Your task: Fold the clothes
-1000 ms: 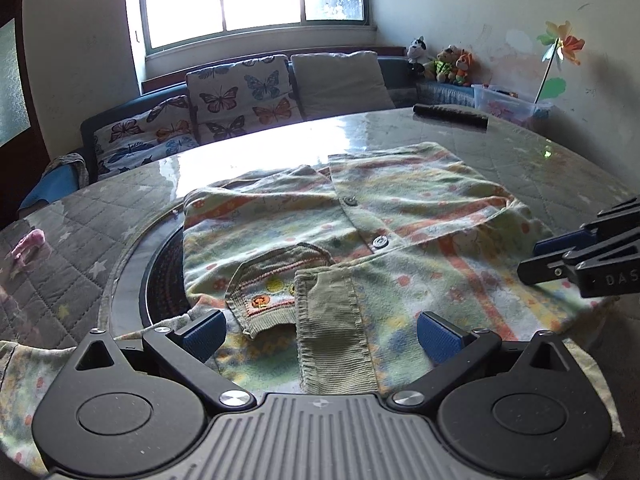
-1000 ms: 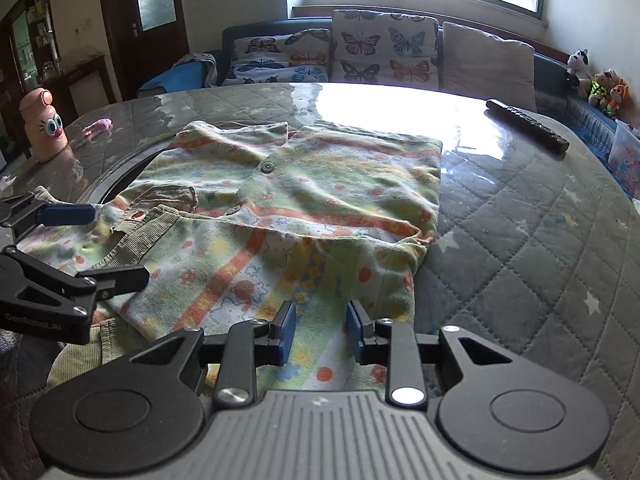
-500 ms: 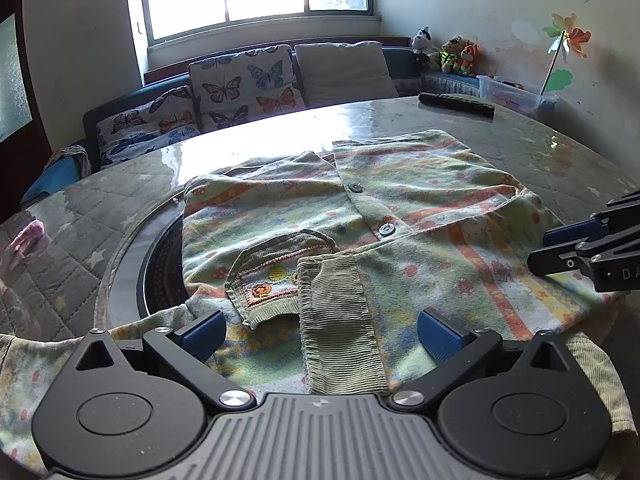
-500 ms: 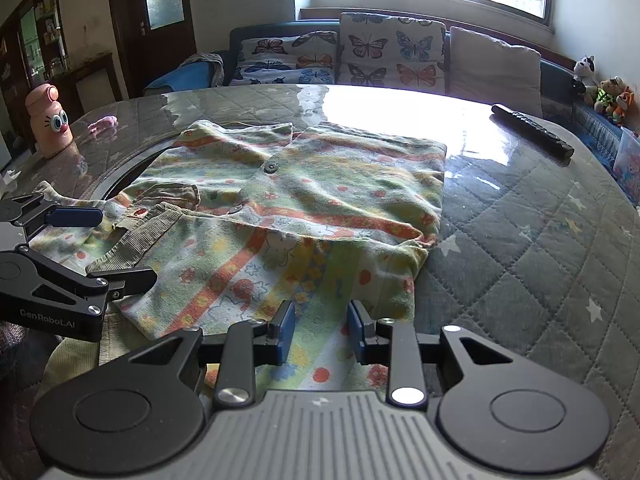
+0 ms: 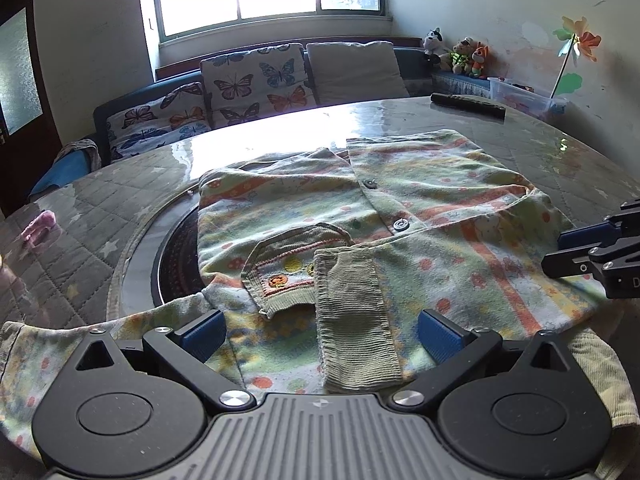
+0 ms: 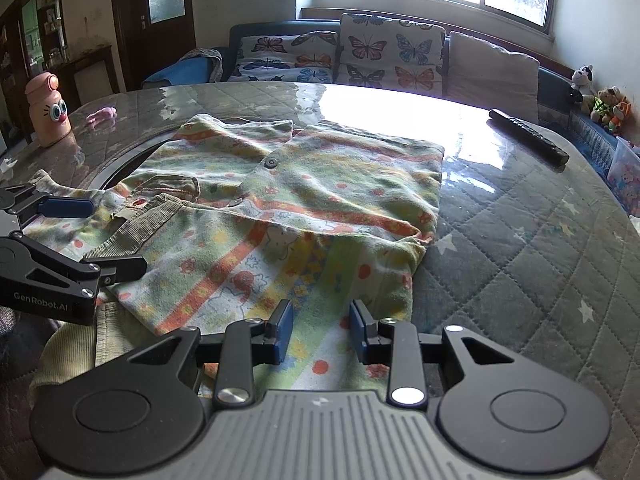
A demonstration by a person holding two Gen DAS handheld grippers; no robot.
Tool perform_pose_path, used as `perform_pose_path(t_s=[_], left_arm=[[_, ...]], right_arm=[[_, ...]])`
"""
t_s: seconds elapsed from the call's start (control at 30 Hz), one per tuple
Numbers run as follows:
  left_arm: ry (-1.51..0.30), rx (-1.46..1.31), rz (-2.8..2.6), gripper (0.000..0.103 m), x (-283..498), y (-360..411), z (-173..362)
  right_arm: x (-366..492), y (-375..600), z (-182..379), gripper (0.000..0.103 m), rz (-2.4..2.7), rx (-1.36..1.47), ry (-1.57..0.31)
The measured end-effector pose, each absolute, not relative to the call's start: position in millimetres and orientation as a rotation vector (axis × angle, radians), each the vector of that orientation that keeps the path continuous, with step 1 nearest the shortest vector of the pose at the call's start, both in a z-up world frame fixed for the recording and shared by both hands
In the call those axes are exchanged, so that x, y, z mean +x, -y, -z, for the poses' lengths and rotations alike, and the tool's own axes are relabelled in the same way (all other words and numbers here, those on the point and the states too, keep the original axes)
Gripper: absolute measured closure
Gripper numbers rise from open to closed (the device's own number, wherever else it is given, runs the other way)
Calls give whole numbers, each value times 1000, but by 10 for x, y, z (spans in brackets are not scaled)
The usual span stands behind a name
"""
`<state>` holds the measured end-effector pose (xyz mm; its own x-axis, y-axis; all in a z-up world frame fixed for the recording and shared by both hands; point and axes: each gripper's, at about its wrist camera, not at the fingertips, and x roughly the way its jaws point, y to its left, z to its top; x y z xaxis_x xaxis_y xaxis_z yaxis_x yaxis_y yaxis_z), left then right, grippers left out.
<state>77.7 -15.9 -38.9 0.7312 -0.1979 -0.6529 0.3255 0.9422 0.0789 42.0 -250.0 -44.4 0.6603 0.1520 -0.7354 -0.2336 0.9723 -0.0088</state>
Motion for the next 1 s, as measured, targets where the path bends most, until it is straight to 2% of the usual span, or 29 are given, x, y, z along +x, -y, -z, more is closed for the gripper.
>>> perform_pose_path(t_s=[0.57, 1.0], left_arm=[[-700, 169, 256, 0, 744, 4, 407], [-710, 149, 259, 0, 764, -15, 414]], right_arm=[[126, 2553, 385, 71, -230, -176, -831], [765, 2617, 442, 70, -178, -89, -807]])
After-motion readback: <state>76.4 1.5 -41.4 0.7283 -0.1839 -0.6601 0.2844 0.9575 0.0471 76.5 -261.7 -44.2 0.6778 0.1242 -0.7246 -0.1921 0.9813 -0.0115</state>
